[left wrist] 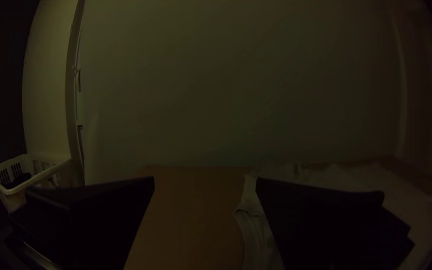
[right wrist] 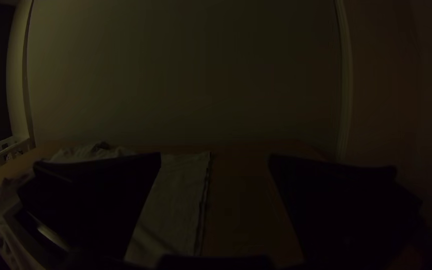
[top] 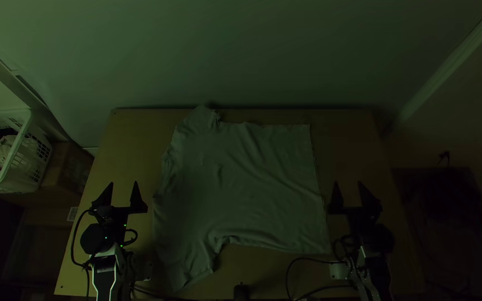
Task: Fold the t-shirt
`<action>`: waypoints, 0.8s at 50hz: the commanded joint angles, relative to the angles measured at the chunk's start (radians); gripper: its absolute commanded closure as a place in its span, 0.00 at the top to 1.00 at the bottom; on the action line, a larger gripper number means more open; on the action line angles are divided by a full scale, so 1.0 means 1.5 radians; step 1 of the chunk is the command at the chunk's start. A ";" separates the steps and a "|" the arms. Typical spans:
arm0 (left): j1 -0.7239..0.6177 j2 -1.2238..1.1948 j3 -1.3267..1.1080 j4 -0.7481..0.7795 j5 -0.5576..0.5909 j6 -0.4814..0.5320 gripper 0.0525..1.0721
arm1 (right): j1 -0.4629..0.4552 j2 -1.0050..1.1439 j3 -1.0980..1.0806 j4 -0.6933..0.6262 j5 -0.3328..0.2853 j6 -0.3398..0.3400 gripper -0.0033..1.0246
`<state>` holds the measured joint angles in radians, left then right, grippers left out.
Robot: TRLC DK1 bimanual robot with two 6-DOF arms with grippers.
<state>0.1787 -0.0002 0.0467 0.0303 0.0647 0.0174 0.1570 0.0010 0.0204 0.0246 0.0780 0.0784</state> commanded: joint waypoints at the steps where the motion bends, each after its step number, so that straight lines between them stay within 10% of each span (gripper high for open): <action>1: -0.002 -0.002 -0.031 -0.007 -0.008 -0.027 0.96 | 0.003 -0.005 -0.006 -0.010 -0.003 0.012 0.96; 40: -0.024 0.204 0.204 0.114 -0.007 -0.009 0.96 | 0.034 0.327 0.325 0.079 -0.025 -0.029 0.96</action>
<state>0.1513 0.1970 0.2501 0.1753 0.0593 0.0002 0.2028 0.4141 0.4377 0.1177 0.0513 0.0544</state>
